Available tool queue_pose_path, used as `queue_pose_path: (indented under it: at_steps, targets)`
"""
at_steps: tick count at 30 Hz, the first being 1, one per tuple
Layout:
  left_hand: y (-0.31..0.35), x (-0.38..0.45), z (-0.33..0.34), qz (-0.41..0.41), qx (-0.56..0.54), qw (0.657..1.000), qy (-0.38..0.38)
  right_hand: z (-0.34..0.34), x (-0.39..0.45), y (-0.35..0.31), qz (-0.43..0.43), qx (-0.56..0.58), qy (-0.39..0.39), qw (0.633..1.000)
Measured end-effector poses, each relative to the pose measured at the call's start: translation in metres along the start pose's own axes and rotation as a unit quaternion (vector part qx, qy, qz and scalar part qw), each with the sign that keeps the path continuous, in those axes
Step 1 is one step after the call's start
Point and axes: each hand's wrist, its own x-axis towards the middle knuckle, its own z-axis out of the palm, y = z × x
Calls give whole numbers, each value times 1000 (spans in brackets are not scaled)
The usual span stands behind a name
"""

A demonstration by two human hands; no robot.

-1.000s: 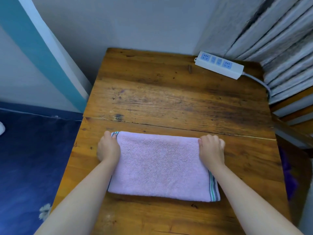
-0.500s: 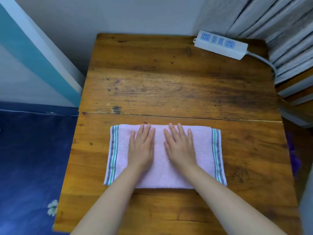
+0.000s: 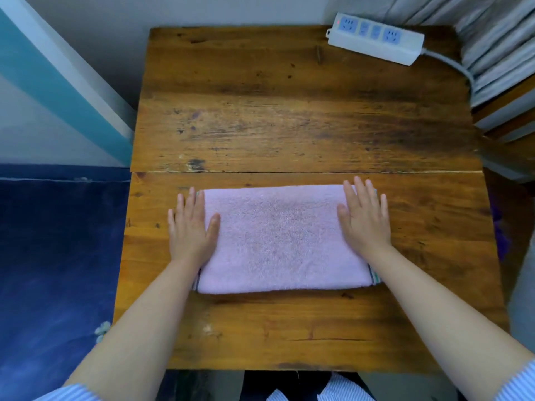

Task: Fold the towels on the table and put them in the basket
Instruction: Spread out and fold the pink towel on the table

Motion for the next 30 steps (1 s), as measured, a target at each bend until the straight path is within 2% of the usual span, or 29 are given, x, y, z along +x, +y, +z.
queue_pose_path:
  at_steps: [2, 4, 8, 10, 12, 16, 21, 22, 25, 28, 30]
  targets:
    - [-2, -1, -4, 12, 18, 1000, -5, -1, -2, 1, 25, -2, 3, 1000]
    - [3, -8, -7, 12, 34, 999, 24, 0, -9, -4, 35, 10, 41, 999]
    - [17, -50, 15, 95, 60, 991, 71, 25, -49, -23, -28, 4, 122, 992]
    - [15, -68, 32, 115, 80, 989, 45, 43, -66, -24, -26, -6, 115, 993]
    - [10, -76, 39, 97, 80, 992, 16, 51, -74, -21, -12, -9, 97, 995]
    - [9, -75, 44, 95, 86, 991, 32, 52, -72, -22, 4, -3, 81, 997]
    - [12, -77, 39, 86, 25, 996, 2, 37, -79, -19, 5, 102, 62, 993]
    - [14, -77, 33, 85, 10, 996, -8, 34, -83, -16, 13, 122, 67, 990]
    - [25, -72, 18, 129, 25, 991, 22, 25, -96, -4, 86, 108, 110, 984]
    - [61, -58, 6, 211, 42, 976, 36, 14, -104, 2, 193, 138, 49, 970]
    - [97, -45, 3, 259, 60, 964, 15, 8, -106, 3, 246, 141, 18, 959]
